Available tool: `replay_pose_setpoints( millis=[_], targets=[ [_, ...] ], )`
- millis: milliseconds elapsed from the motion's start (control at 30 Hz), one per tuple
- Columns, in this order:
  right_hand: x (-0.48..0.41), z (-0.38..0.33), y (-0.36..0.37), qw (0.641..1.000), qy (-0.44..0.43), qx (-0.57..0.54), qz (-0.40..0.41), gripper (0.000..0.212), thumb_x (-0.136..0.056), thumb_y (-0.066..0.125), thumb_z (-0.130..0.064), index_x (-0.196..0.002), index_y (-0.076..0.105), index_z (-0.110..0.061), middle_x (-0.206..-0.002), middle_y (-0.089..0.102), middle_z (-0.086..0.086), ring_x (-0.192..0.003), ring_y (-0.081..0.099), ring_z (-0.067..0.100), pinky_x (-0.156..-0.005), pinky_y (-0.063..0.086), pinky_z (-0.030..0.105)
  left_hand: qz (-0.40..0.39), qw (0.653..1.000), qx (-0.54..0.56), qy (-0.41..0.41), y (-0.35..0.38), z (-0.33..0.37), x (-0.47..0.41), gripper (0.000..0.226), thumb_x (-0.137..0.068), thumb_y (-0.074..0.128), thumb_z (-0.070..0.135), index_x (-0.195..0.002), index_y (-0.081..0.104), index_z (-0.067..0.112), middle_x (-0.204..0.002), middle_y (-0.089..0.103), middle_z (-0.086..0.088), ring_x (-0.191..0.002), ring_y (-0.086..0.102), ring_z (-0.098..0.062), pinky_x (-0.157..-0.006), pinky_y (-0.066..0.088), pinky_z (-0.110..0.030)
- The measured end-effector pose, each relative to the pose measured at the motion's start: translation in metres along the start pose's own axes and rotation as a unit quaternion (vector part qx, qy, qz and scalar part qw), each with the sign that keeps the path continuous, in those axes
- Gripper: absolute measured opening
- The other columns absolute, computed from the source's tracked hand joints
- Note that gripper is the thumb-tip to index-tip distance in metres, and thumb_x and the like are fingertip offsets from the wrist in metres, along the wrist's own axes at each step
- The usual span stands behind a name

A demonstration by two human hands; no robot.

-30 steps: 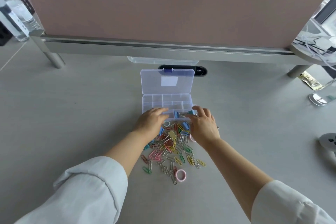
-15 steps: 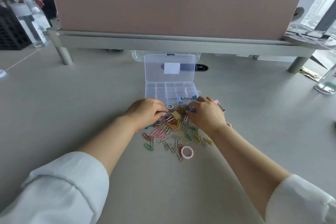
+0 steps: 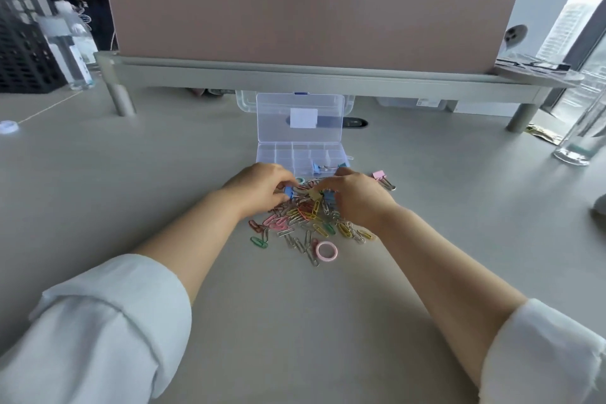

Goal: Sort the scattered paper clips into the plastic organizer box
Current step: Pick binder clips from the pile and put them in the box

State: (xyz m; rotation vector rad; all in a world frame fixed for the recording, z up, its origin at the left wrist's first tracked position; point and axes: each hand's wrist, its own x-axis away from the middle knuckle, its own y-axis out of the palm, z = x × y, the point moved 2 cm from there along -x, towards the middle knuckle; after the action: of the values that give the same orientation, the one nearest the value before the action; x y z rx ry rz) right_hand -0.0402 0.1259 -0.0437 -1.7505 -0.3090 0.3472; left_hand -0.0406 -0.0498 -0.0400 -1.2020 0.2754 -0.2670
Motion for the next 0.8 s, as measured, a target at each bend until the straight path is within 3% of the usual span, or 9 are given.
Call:
replay_pose_setpoints(
  millis=[133,200,333,533,667,800],
  targets=[
    [-0.010,0.005,-0.005,1.000,0.012,-0.006,0.010,0.019,-0.085,0.054,-0.019,-0.099,0.066,-0.018,-0.107,0.055,0.006,-0.092,0.061,0.030,-0.066,0.046,0.031,-0.013,0.999,0.050,-0.007,-0.018,-0.009,-0.011,0.021,-0.077,0.066,0.018,-0.097,0.071,0.024,-0.092,0.063,0.005,-0.085,0.061,-0.012,-0.078,0.046,-0.025],
    [-0.016,0.007,-0.006,1.000,0.023,-0.009,0.004,0.015,-0.084,0.056,-0.020,-0.093,0.067,-0.015,-0.104,0.057,0.007,-0.091,0.060,0.028,-0.066,0.044,0.030,-0.011,0.996,0.091,-0.015,-0.023,-0.015,-0.019,0.016,-0.076,0.068,0.018,-0.088,0.073,0.026,-0.082,0.065,0.007,-0.077,0.062,-0.008,-0.073,0.045,-0.020],
    [-0.029,0.013,-0.013,0.996,0.053,-0.071,-0.005,0.021,-0.079,0.060,-0.012,-0.100,0.061,-0.012,-0.107,0.062,0.009,-0.086,0.053,0.022,-0.074,0.046,0.033,-0.003,0.990,0.141,-0.017,-0.029,-0.019,-0.035,0.012,-0.077,0.067,0.015,-0.085,0.074,0.020,-0.071,0.063,0.014,-0.066,0.057,0.000,-0.063,0.042,-0.014],
    [-0.042,0.018,-0.025,0.982,0.095,-0.162,-0.026,0.030,-0.074,0.065,-0.008,-0.104,0.061,-0.010,-0.097,0.067,0.005,-0.079,0.059,0.020,-0.072,0.052,0.032,0.039,0.982,0.182,-0.013,-0.035,-0.016,-0.058,0.014,-0.082,0.064,0.016,-0.092,0.073,0.015,-0.081,0.067,0.008,-0.076,0.060,-0.002,-0.072,0.043,-0.016],
    [-0.050,0.025,-0.023,0.973,0.090,-0.206,0.051,0.023,-0.071,0.060,0.000,-0.092,0.063,-0.011,-0.083,0.061,-0.002,-0.077,0.056,0.016,-0.061,0.045,0.017,0.108,0.988,0.111,-0.004,-0.021,-0.019,-0.074,0.014,-0.082,0.066,0.018,-0.094,0.071,0.014,-0.098,0.070,-0.003,-0.090,0.064,-0.014,-0.082,0.049,-0.027],
    [-0.061,0.033,-0.022,0.962,0.055,-0.234,0.127,0.023,-0.073,0.059,0.005,-0.092,0.066,-0.006,-0.084,0.062,0.000,-0.080,0.058,0.016,-0.076,0.049,0.025,0.105,0.993,0.050,0.004,-0.007,-0.026,-0.085,0.016,-0.083,0.065,0.021,-0.097,0.070,0.014,-0.106,0.069,-0.005,-0.099,0.062,-0.020,-0.087,0.048,-0.032]
  ],
)
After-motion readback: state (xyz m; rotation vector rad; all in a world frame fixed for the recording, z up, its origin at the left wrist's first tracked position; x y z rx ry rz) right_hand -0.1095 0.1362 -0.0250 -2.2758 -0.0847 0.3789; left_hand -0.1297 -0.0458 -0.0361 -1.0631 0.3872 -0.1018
